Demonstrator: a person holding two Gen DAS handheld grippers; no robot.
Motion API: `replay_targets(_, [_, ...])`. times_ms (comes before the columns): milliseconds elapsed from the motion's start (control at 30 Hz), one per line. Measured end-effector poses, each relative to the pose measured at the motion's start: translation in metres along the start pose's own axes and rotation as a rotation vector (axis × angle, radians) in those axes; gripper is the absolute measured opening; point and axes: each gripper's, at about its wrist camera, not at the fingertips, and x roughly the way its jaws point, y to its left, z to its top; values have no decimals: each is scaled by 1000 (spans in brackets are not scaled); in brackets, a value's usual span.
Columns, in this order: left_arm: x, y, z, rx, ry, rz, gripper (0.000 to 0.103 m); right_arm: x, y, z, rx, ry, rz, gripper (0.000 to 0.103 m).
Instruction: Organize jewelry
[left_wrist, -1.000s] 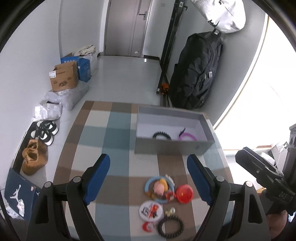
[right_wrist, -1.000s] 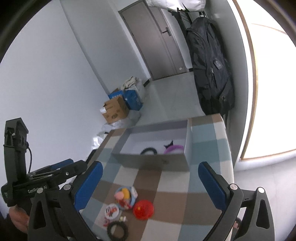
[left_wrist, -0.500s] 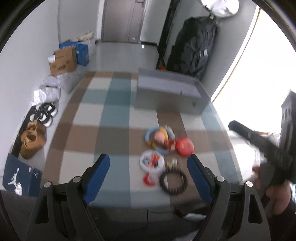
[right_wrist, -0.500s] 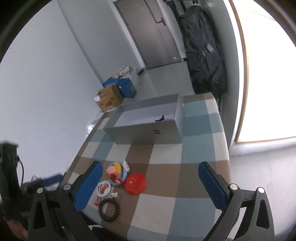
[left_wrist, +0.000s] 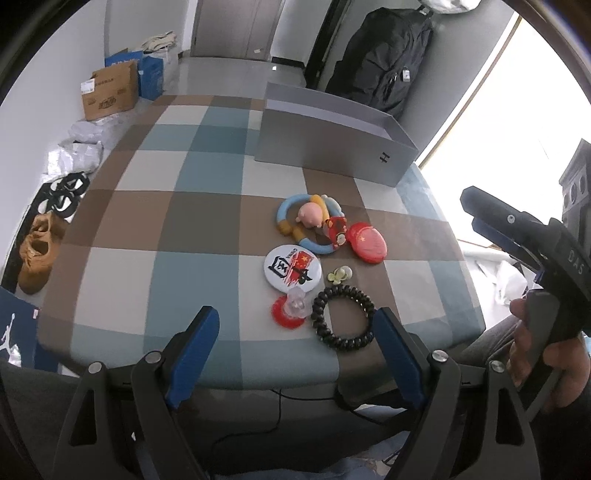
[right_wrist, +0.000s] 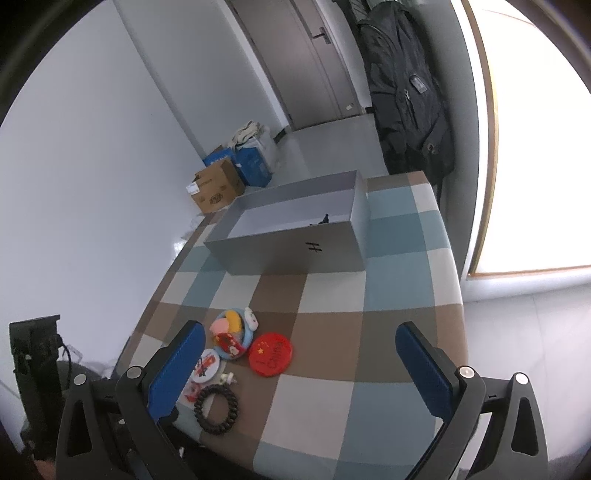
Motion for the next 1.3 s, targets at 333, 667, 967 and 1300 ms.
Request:
replay_targets(333, [12,9,4,-47,21,-31,50,5,0,-1,-4,18,-10,103])
replay_targets(667, [12,9,2,-60,34,-79,13,9,3,-5,-16,38,-22,103])
replay_targets(967, [5,20,6,-135,36,-152,13,11,11,-18,-12,76,4,103])
replay_targets(1300, [-21,30,16,-184,-62,-209,13,27,48,-47,-97,185,43,101])
